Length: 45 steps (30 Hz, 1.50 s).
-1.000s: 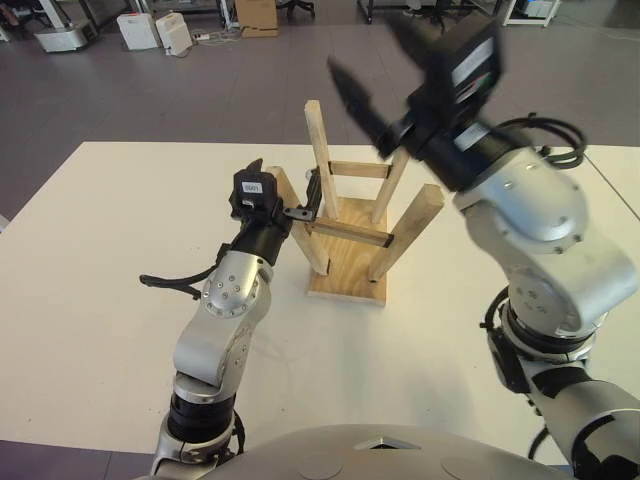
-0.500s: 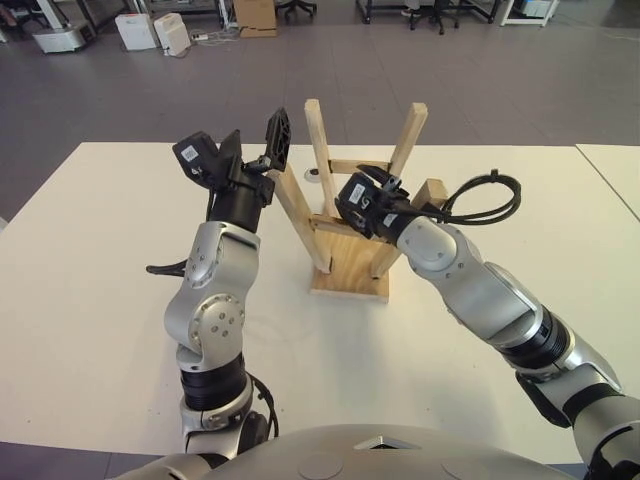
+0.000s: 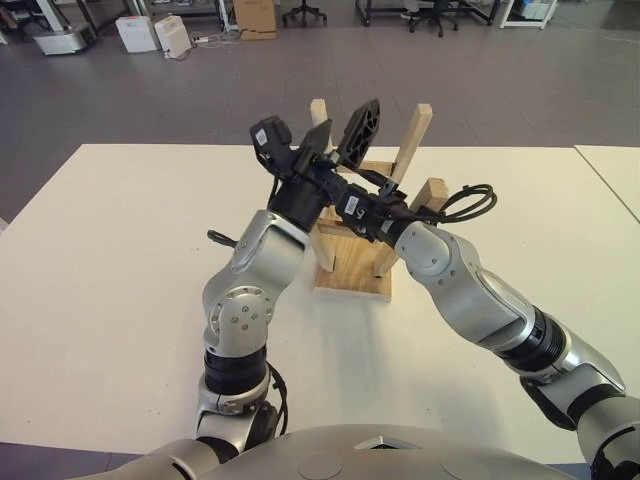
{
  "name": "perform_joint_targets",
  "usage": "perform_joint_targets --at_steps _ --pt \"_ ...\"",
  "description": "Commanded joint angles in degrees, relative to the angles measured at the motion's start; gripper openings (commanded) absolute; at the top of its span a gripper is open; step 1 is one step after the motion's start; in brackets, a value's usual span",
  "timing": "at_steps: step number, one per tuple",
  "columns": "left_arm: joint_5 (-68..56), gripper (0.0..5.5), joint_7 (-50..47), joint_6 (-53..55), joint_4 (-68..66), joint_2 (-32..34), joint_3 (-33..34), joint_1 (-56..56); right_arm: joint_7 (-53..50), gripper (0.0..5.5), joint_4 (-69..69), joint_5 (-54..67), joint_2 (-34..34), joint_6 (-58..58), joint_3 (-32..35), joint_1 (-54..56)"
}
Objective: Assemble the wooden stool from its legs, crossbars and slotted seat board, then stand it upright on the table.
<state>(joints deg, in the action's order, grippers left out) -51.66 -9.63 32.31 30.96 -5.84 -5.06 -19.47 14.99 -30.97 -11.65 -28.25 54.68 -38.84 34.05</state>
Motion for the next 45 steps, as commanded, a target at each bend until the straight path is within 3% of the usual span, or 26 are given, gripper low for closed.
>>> perform_joint_targets --at_steps 1,6,9,11,13,16,18,20,28,31,36,39,45 --pt "-5.77 4.73 -4.31 0.59 6.17 -0.4 3.86 -2.63 1.55 3.28 -4.16 -1.05 -1.73 -5.92 10.43 5.21" --pt "-18.38 4.73 -8.86 3.02 7.14 14.51 15.28 -27.01 5.29 3.28 -3.5 17.67 7.52 -10.3 38.68 15.17" --pt "-16.81 4.73 0.0 7.66 -2.07 26.16 17.24 -31.64 7.38 3.28 3.2 30.59 9.02 -5.07 53.93 18.02" --pt "-11.86 4.73 9.02 8.35 -8.77 30.61 14.94 -27.7 10.26 3.28 3.41 37.35 9.09 -0.34 57.46 12.38" --pt "-3.79 4.73 19.68 5.52 -17.24 32.77 9.36 -19.46 10.99 3.28 0.7 40.0 9.83 3.78 54.01 1.47" --pt "3.55 4.73 32.24 1.85 -27.68 28.43 -0.81 -6.97 9.87 3.28 0.69 36.89 10.04 1.56 44.74 -14.61" --pt "8.4 4.73 35.94 -1.59 -29.22 25.57 -6.47 -1.46 8.69 3.28 4.4 34.77 10.22 -1.78 42.61 -17.38" --pt "9.57 4.73 36.06 -3.44 -29.44 24.47 -5.98 -0.32 8.27 3.28 5.73 35.01 9.85 -3.71 43.7 -15.84" --pt "-5.5 4.73 16.71 -2.5 -16.04 23.1 17.85 -13.22 3.21 3.28 3.04 45.75 11.42 -8.22 57.38 -5.67" --pt "-8.09 4.73 8.92 -0.75 -6.86 24.32 23.55 -7.99 -1.49 3.28 -2.22 43.43 10.88 -8.2 58.91 -13.31" --pt "0.06 4.73 1.26 5.41 -0.13 22.51 15.11 6.93 -7.64 3.28 -10.26 35.0 11.73 -9.79 52.74 -29.33" --pt "1.28 4.73 -1.41 6.46 1.43 18.38 10.81 5.6 -10.68 3.28 -13.53 32.86 13.47 -9.86 48.6 -28.75" --pt "4.65 4.73 -5.67 11.45 7.13 16.01 4.03 4.11 -10.83 3.28 -17.55 27.39 10.28 -7.72 38.89 -24.02"
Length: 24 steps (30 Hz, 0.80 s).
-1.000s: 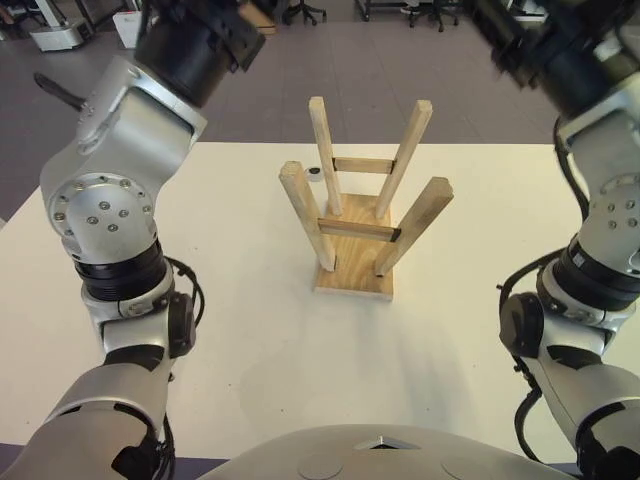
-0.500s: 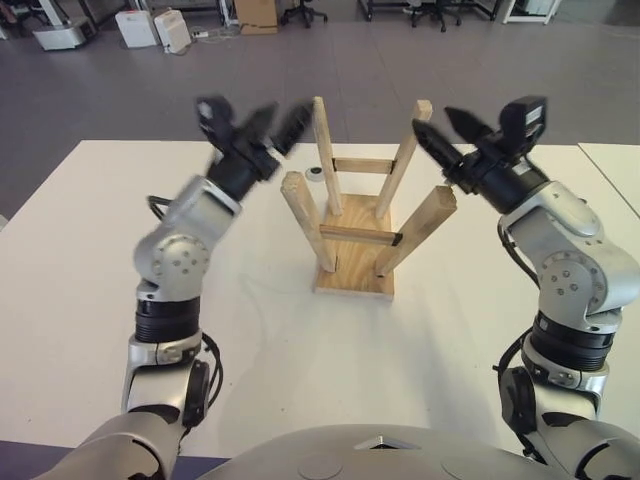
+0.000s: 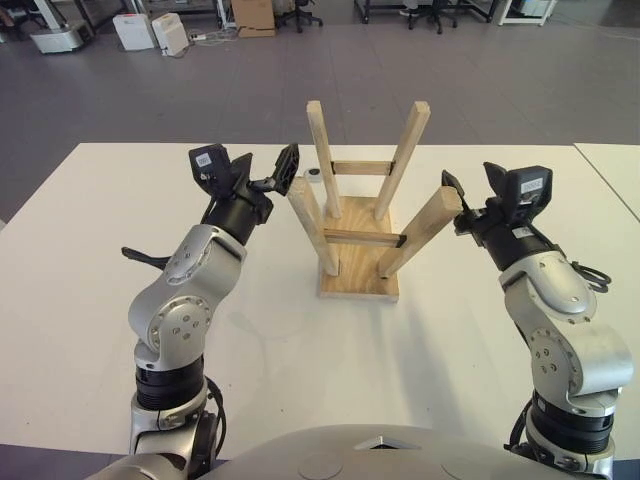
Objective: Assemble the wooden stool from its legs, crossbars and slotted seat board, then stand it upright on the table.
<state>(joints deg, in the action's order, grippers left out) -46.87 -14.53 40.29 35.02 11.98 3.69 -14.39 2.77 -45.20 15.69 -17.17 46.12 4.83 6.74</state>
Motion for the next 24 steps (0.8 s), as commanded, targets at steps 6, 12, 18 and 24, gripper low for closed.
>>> perform_joint_targets --at_steps 6,12,18,24 --pt "2.2 4.73 1.78 3.47 2.54 1.47 0.02 0.22 4.28 3.28 4.82 1.42 -2.68 -2.42 6.27 3.86" --pt "4.59 4.73 10.71 -1.46 -5.83 11.2 12.04 -6.18 26.11 3.28 19.35 5.55 -10.2 -10.0 -2.65 3.94" --pt "19.33 4.73 27.1 -12.08 -20.19 22.67 13.78 13.14 37.27 3.28 15.25 8.31 -9.13 -14.11 -16.06 -2.77" --pt "26.46 4.73 48.5 -16.43 -14.19 33.34 7.73 37.87 47.79 3.28 24.65 7.2 -24.57 -19.45 -3.54 -17.03"
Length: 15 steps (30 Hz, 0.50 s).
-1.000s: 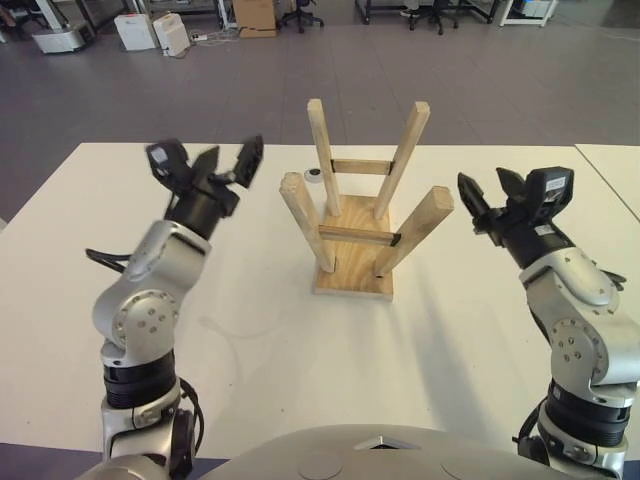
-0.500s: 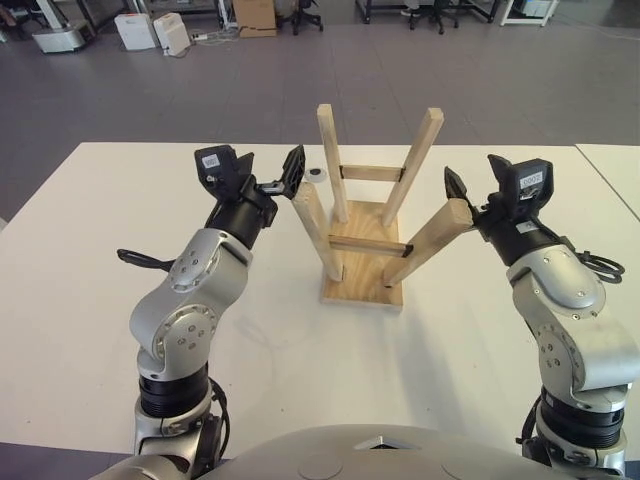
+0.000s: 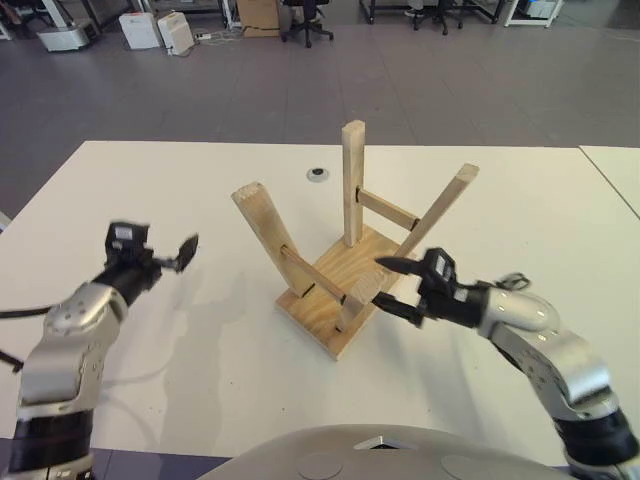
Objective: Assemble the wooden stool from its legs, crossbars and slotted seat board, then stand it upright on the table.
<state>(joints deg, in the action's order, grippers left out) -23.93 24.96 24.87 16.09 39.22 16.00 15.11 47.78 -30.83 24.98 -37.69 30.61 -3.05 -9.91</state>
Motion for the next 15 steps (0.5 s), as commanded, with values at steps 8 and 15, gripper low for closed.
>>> perform_joint_targets --at_steps 8,15 --pt "17.93 4.73 13.3 2.71 3.19 3.68 -29.77 -3.29 -12.26 3.28 78.66 -25.28 15.45 -28.17 -8.67 44.33" --pt "21.52 4.73 -3.59 -0.34 -17.02 -11.6 -26.71 -17.27 -0.76 3.28 80.16 -25.75 11.29 -39.78 -8.9 37.28"
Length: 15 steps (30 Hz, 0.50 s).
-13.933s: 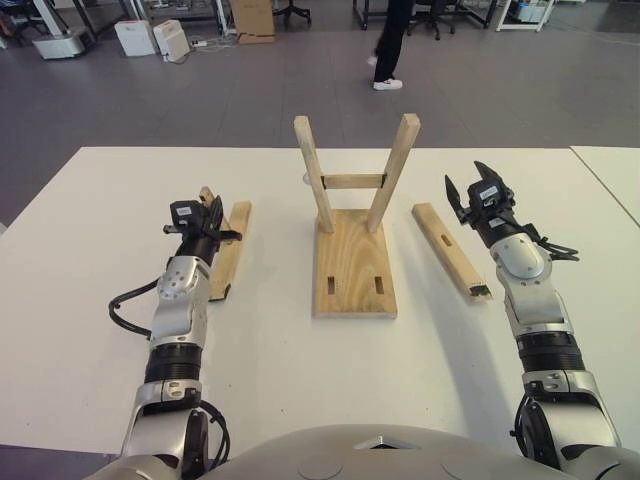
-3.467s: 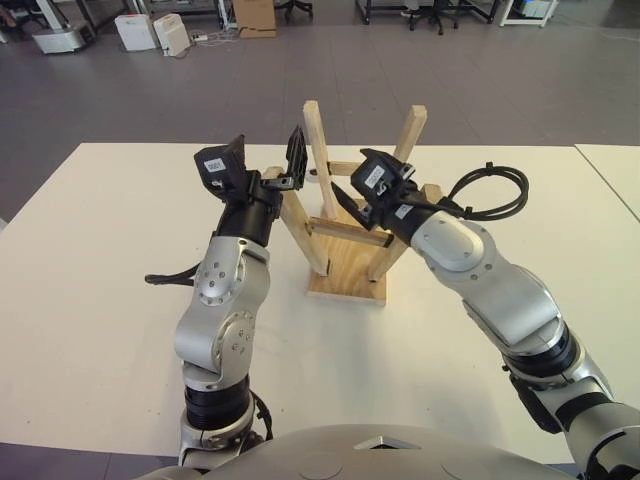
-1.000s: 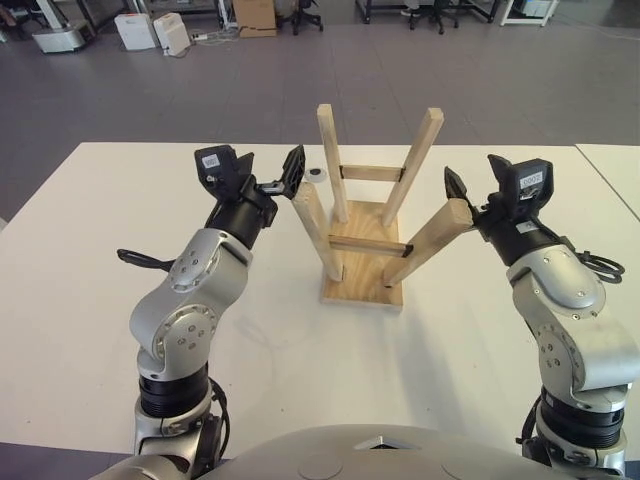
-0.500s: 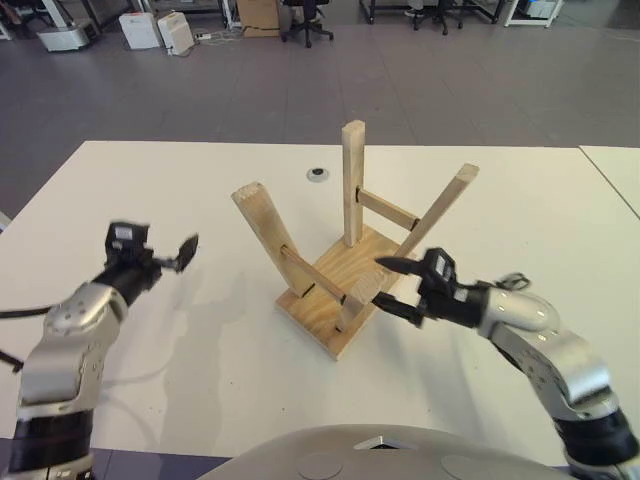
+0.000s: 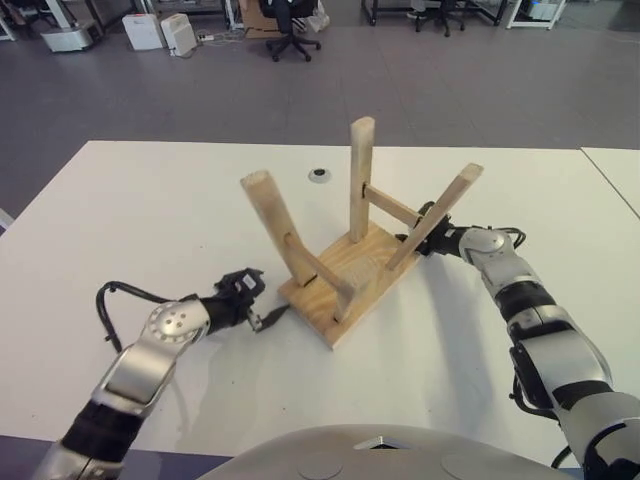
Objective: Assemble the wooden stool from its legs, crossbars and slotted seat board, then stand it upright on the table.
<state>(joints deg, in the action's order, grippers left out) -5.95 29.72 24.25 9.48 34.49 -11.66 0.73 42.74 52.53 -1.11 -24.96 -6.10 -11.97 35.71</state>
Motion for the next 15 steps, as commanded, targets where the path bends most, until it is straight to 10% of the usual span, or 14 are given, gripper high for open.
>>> perform_joint_targets --at_steps 1,7,15 --pt "3.86 4.73 -10.69 -0.94 -11.22 -7.84 2.33 -2.75 1.95 3.28 -6.67 0.24 -2.63 -3.0 1.06 -11.27" --pt "4.05 4.73 -13.16 -1.34 -1.0 -5.7 9.27 8.74 -11.02 3.28 -33.71 1.21 -4.6 11.72 8.87 -30.16" --pt "5.14 4.73 -7.53 9.63 11.99 -7.73 -5.72 8.31 -4.96 3.28 -57.6 9.97 -0.11 27.36 2.37 -35.77"
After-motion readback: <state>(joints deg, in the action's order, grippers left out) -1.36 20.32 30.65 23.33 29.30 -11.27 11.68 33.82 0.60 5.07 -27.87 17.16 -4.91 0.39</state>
